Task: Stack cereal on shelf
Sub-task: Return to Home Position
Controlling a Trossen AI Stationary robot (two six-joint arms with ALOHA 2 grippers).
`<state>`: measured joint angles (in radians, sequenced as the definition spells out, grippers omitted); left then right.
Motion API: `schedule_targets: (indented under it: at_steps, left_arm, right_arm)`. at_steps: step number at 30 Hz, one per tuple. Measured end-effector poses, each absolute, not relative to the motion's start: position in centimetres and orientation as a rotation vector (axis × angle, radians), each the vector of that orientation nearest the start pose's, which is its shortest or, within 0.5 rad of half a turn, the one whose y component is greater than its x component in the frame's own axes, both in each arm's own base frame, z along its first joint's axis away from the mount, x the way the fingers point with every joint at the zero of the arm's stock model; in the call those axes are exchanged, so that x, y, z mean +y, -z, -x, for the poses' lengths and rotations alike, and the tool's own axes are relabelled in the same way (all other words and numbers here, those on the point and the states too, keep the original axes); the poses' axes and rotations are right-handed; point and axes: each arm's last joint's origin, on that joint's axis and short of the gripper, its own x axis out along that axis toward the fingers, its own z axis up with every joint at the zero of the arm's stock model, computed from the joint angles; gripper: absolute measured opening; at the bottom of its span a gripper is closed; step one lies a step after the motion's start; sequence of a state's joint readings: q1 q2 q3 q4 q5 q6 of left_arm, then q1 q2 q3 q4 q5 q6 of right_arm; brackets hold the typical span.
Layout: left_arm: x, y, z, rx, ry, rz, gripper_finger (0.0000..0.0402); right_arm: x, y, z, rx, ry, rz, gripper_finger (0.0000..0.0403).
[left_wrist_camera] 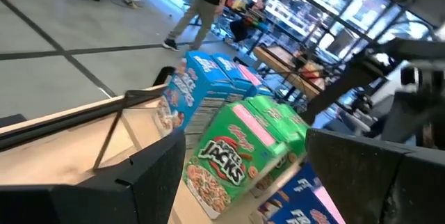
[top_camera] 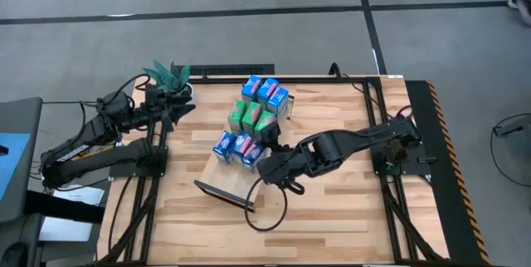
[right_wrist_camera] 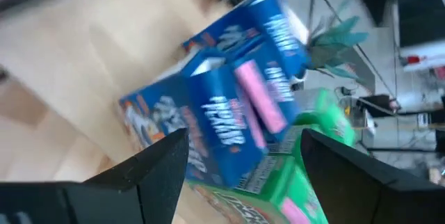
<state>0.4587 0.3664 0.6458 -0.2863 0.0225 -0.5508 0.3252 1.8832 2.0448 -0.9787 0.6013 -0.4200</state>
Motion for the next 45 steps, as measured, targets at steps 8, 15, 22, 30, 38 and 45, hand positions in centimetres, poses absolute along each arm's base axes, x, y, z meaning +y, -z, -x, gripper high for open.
schedule_targets:
  at_steps: [8, 15, 22, 30, 38, 45]
  left_arm:
    - [3.5, -33.0, -8.1, -0.156, -0.277, 0.545, 0.0286]
    - [3.4, -33.7, -8.1, -0.209, -0.232, 0.536, 0.0286]
    - [3.0, -35.7, -7.5, -0.235, -0.148, 0.617, 0.0286]
    - [2.7, -39.1, -6.3, -0.140, -0.213, 0.434, 0.0286]
    - [2.2, -37.1, -4.3, -0.113, -0.422, 0.351, 0.0286]
    - [0.9, -34.4, -2.1, -0.179, -0.413, 0.367, 0.0286]
  right_arm:
    - [10.1, -46.2, -34.5, 0.617, 0.119, 0.449, 0.0302]
    - [10.1, -46.5, -33.3, 0.655, 0.068, 0.346, 0.0302]
    - [7.4, -51.5, -27.1, 0.497, 0.131, 0.206, 0.0301]
    - [3.4, -56.0, -17.2, 0.311, 0.237, 0.134, 0.0301]
    - [1.8, -52.9, -12.4, 0.190, 0.272, 0.114, 0.0301]
    - [1.4, -45.1, -11.4, 0.064, 0.270, 0.076, 0.0301]
